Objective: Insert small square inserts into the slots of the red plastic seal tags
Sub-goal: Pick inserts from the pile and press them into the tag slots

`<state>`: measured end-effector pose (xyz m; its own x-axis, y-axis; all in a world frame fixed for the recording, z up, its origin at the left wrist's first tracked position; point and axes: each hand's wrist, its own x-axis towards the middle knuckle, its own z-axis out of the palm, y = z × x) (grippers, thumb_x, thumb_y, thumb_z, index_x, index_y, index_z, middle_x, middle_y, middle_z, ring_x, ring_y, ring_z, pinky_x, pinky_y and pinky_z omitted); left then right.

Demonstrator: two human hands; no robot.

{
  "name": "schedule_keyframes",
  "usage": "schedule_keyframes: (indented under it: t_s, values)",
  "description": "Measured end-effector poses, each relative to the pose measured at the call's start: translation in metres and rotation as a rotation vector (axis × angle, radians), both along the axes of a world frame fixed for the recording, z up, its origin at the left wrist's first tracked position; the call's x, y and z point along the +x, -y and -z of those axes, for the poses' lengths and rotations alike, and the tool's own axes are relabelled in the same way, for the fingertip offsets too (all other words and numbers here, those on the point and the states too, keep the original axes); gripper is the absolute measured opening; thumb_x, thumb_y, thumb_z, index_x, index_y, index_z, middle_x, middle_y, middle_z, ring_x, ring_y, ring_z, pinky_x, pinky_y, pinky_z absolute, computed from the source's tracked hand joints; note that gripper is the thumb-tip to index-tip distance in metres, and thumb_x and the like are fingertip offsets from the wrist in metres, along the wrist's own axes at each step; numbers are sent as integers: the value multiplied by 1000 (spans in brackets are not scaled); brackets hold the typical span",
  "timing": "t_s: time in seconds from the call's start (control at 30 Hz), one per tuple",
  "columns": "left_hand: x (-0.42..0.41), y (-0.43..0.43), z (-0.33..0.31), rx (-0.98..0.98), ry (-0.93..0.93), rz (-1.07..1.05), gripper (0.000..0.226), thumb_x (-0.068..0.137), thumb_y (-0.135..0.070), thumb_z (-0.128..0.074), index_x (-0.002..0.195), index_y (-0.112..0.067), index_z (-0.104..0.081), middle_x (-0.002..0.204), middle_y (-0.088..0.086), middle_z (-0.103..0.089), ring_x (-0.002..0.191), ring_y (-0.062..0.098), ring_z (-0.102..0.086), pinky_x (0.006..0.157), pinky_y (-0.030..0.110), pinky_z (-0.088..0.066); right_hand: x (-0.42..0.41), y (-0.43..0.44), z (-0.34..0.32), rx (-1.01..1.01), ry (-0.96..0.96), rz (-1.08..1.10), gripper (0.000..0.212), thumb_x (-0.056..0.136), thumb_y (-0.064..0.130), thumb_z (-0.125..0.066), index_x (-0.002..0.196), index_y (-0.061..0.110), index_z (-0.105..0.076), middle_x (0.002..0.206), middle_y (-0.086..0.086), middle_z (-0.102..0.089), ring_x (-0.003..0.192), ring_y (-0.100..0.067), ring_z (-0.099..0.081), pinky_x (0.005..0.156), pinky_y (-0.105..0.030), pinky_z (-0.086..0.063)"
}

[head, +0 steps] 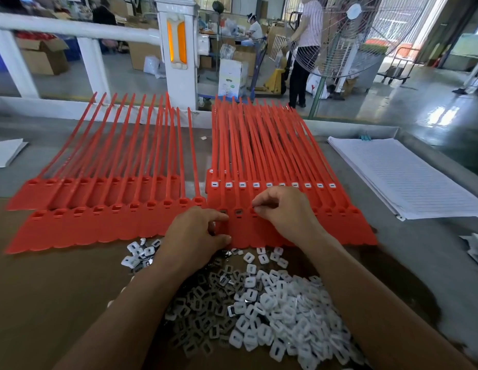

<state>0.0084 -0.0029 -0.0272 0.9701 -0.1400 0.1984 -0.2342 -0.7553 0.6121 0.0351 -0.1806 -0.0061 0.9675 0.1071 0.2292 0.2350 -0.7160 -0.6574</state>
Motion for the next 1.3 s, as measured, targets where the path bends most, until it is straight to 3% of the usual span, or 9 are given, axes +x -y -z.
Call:
schedule_keyframes:
  t_s: [0.13,0.33,0.53,0.67,0.77,0.87,0.97,1.1,1.3]
  values:
    - [0,1,0,7,-5,0,45,75,-32,-71,117,-30,-59,87,-11,-51,77,3,-46,72,19,-34,2,1,1,-41,-15,1,13,81,12,-67,93,16,-72,95,5,-69,85,2,-54,72,-1,-34]
    - [-1,0,-3,3,-10,11,44,75,-30,-71,117,-29,-60,79,-19,-48,71,-3,-45,65,16,-34,5,-1,4,-112,-21,1,13,82,13,-65,92,17,-73,97,3,-70,82,2,-52,70,-3,-33]
    - [-2,0,-4,13,-18,9,45,75,-32,-71,118,-30,-59,84,-16,-51,73,-2,-46,63,14,-33,3,0,5,-166,58,2,17,84,17,-65,99,16,-72,101,2,-69,92,-4,-58,68,7,-30]
    - [-2,-1,-4,7,-20,-2,44,74,-33,-72,116,-31,-60,81,-19,-49,72,-4,-46,61,12,-33,2,2,2,-270,42,-86,21,87,17,-60,107,19,-70,102,3,-61,98,-10,-54,79,-12,-31]
    - [-2,-1,-3,-1,-20,-5,43,72,-32,-73,113,-32,-61,79,-17,-52,70,-3,-47,60,12,-32,3,5,0,-335,5,-176,26,90,15,-57,113,18,-66,97,6,-53,96,-9,-50,81,-17,-33]
    - [-2,-1,-3,-21,-28,-12,42,71,-32,-74,111,-32,-62,79,-15,-54,70,-1,-49,61,13,-35,3,10,-2,-270,-36,-214,27,89,13,-57,115,18,-65,95,9,-52,95,-6,-49,83,-14,-34]
    - [-3,-1,-3,-25,-34,-11,42,70,-32,-74,110,-33,-62,78,-15,-54,69,-1,-49,60,13,-34,3,14,-5,-176,-69,-211,27,88,12,-59,113,19,-66,109,6,-62,102,-2,-52,88,-11,-34]
    - [-4,-2,-2,-28,-48,-27,41,70,-31,-74,110,-36,-62,80,-15,-53,71,-2,-48,61,11,-32,4,15,-4,-136,-101,-208,27,88,14,-59,113,20,-66,110,5,-62,101,-1,-53,82,-4,-35]
    - [-1,0,-5,-9,-68,-31,43,69,-30,-75,109,-38,-62,80,-15,-52,71,-2,-49,61,9,-31,0,14,-4,-81,-155,-174,30,88,15,-59,117,20,-63,97,11,-54,96,-5,-53,90,-18,-41]
